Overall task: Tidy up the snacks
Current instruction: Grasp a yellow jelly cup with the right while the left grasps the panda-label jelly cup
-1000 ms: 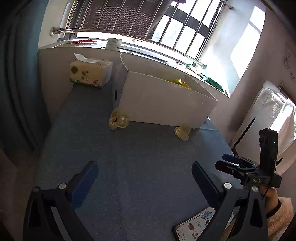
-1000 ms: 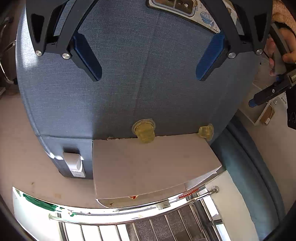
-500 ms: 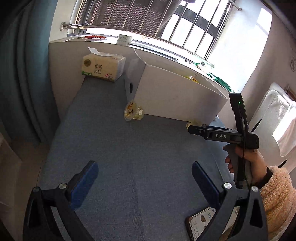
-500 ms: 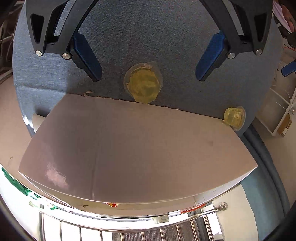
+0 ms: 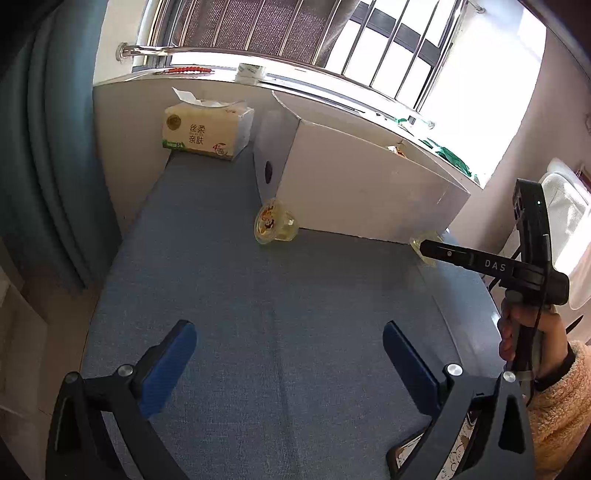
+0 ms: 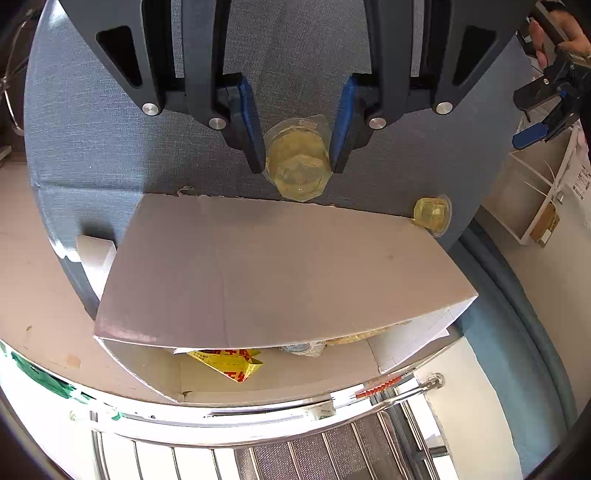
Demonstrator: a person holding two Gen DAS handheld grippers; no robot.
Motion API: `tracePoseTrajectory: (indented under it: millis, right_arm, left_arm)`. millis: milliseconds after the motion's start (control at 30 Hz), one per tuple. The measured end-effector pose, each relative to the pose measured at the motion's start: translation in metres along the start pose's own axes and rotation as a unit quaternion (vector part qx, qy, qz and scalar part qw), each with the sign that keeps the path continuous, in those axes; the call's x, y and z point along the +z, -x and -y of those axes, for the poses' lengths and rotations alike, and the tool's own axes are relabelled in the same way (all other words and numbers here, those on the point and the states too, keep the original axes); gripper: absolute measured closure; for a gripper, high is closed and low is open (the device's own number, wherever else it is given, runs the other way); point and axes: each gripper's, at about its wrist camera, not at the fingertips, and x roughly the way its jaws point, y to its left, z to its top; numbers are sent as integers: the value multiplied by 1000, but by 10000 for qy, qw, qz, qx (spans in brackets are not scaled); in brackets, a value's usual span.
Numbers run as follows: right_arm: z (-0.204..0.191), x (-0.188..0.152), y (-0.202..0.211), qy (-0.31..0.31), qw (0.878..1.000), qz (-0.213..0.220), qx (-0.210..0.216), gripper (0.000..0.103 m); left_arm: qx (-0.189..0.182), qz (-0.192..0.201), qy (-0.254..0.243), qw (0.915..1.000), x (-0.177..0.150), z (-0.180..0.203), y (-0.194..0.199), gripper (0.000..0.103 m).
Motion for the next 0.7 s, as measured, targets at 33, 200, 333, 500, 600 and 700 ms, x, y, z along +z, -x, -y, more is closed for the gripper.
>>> tracePoseTrajectory:
  millis: [33, 200, 333, 500, 600, 700]
  right_arm:
    - [-1, -4, 10, -33, 9999, 76, 65, 64]
    - [-10, -27, 55, -79, 9994, 229, 261, 64]
    - [-16, -44, 78, -140, 9990, 237, 339, 64]
    - [-15, -64, 92, -308, 9990, 176, 258, 64]
    - [-12, -69, 95, -292, 9992, 147, 230, 64]
    - [-12, -73, 96, -303, 9993, 125, 187, 64]
  left_arm:
    - [8, -14, -50, 10000, 4, 0, -5, 0]
    - [212, -144, -407, 9988, 29, 3, -38, 0]
    - [249, -212, -745, 9967, 55, 2, -67, 0]
    - [246, -440, -1043, 9933, 81, -4, -102, 3]
    - [108, -615, -1160, 9913, 87, -6, -117, 18]
    - [211, -647, -1210, 9903, 91, -7, -123, 53]
